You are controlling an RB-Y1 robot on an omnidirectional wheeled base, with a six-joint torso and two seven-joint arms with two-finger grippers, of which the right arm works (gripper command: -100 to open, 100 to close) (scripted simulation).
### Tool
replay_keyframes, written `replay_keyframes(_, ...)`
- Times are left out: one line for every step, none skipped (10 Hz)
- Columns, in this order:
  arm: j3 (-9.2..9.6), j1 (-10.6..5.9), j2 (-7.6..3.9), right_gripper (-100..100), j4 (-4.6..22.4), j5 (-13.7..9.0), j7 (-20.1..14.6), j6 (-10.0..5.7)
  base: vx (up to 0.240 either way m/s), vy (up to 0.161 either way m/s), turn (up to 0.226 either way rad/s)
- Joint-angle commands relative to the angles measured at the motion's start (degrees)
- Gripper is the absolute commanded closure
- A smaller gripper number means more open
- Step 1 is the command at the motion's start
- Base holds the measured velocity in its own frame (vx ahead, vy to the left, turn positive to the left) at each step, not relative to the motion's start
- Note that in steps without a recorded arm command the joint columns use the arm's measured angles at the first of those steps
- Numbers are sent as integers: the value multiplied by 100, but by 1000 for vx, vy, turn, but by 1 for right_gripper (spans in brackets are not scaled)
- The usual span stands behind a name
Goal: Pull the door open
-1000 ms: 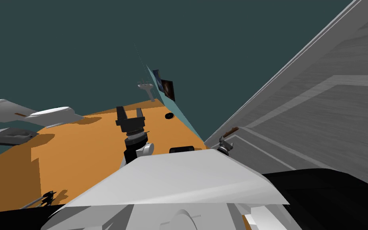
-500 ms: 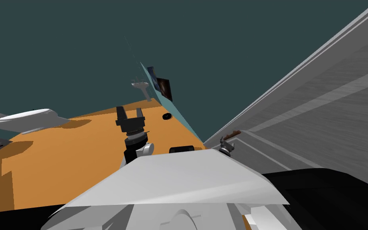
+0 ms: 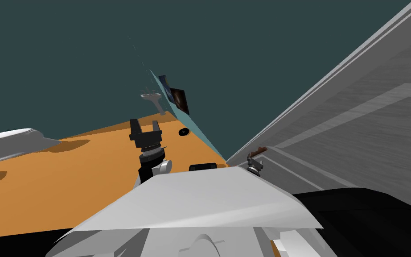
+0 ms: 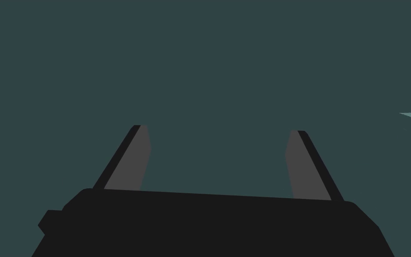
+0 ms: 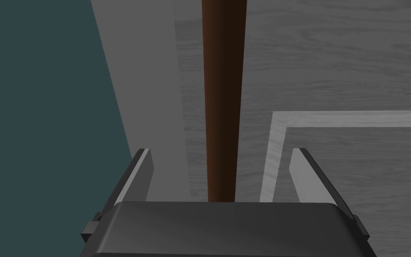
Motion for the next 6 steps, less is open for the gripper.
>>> replay_keyframes(38, 27, -67, -100, 83, 93, -198, -5, 105, -47, -94)
replay_keyframes(62, 39, -106, -100, 141, 149, -313, -9, 96, -48, -108)
replay_keyframes(84, 50, -143, -100, 196, 202, -422, -12, 118, -40, -90)
replay_keyframes(106, 60, -180, -100, 250, 254, -528, -15, 107, -37, -90)
replay_keyframes(126, 70, -213, -100, 299, 302, -625, -18, 104, -32, -86)
replay_keyframes(145, 79, -245, -100, 346, 347, -717, -21, 103, -23, -76)
